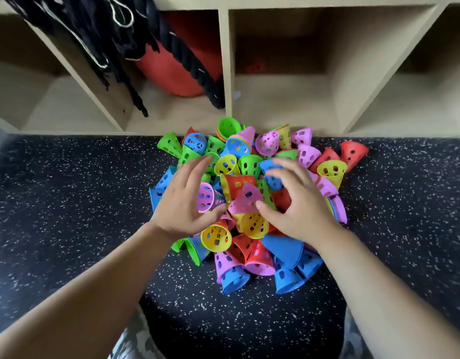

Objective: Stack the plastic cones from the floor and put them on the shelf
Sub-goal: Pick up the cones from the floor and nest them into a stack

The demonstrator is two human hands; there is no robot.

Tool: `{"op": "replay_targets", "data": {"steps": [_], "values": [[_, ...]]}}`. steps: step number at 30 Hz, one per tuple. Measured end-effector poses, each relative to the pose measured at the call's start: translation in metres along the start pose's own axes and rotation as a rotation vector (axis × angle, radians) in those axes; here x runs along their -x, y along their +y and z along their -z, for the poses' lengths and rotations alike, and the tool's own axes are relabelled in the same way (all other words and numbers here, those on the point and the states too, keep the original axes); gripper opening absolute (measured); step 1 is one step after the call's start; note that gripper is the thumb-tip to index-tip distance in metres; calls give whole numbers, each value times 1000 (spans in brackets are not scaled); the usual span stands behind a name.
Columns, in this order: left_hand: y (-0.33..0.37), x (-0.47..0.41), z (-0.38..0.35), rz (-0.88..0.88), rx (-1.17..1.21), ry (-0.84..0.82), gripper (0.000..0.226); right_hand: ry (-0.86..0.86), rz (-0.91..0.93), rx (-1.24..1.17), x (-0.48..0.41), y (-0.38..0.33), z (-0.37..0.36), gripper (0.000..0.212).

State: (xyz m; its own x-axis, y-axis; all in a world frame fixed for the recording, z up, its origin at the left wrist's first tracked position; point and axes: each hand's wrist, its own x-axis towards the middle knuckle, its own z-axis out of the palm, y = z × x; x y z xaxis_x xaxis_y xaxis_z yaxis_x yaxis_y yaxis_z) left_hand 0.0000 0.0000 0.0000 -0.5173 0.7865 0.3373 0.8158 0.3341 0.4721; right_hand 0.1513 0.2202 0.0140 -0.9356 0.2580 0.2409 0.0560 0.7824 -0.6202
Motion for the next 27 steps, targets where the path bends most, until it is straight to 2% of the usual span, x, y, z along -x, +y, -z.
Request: {"op": "replay_targets", "data": {"steps": [4, 7, 13, 15, 20, 27], "values": [[-10, 12, -15, 77, 23, -5, 82, -154, -120, 3, 17, 9, -29, 51], [-13, 23, -20, 112, 25, 6, 83, -155, -138, 12, 16, 14, -44, 44], [-22, 36, -27, 166, 23, 32, 84, -18, -51, 1, 9, 20, -69, 10], [-23, 35, -30, 175, 31, 38, 84, 31, -61, -14, 8, 19, -70, 10], [-24, 30, -42, 211, 88, 39, 87, 155, -63, -94, 4, 10, -65, 25], [-8, 32, -52, 293, 135, 103, 86, 352, -23, -140, -2, -19, -68, 18]]}}
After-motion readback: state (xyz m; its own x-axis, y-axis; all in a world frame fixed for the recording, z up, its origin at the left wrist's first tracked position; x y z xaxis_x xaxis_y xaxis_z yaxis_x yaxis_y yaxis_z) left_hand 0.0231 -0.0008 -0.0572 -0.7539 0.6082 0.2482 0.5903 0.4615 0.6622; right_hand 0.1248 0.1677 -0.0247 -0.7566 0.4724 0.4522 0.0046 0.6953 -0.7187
